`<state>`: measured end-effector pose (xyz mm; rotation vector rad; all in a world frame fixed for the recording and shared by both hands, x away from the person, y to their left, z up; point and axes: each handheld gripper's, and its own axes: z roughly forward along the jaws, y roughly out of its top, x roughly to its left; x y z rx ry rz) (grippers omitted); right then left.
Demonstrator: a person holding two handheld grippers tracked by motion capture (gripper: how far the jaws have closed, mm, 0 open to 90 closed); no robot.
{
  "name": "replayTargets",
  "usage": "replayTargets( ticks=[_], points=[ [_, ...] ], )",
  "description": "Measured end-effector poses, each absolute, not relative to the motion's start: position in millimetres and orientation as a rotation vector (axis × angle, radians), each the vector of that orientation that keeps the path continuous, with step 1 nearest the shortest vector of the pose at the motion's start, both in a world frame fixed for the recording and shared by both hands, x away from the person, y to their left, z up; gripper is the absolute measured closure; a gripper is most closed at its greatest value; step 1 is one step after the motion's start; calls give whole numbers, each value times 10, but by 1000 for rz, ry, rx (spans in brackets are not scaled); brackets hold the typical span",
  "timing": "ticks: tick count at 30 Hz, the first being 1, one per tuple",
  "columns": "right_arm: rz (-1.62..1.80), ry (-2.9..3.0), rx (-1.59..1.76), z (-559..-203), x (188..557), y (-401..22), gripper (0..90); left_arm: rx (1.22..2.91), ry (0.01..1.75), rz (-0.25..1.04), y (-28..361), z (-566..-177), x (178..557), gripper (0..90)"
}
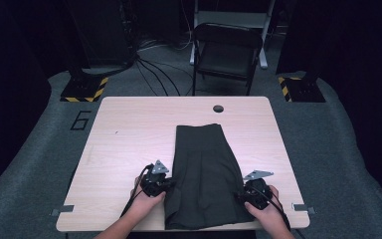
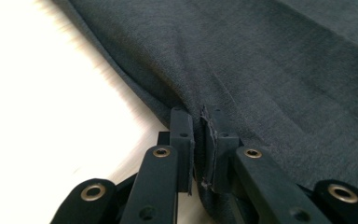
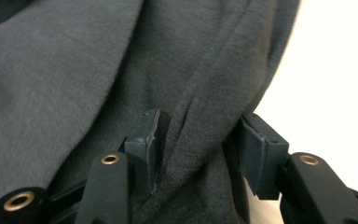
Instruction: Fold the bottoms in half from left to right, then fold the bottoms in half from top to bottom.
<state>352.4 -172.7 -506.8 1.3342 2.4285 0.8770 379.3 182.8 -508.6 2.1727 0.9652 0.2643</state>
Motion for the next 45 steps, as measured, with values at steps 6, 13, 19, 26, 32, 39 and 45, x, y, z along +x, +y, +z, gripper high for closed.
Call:
replayTargets(
  ticks=[6, 13, 19, 26, 32, 39, 45],
  points=[
    [875, 2592, 1139, -5047, 3586, -1387, 506, 2151, 1061, 297, 2114, -5065, 3745, 840],
    [867, 2696, 976, -5039, 3627, -1071, 497, 2120, 1169, 270, 2464, -5049, 3706, 839],
    [861, 2692, 965, -5038, 3590, -1013, 499, 2154, 1150, 257, 2497, -5044, 3726, 837],
    [888, 2666, 985, -5057, 3550, -1064, 479, 2170, 1157, 204, 2485, -5031, 3783, 816],
    [902, 2680, 990, -5055, 3557, -1105, 461, 2151, 1177, 144, 2522, -5032, 3822, 772],
    [1037, 2529, 1019, -4923, 3557, -1245, 420, 2071, 1179, 209, 2544, -4959, 3839, 489],
    [1026, 2499, 1030, -4914, 3562, -1287, 380, 2051, 1180, 255, 2544, -4955, 3849, 412]
  ],
)
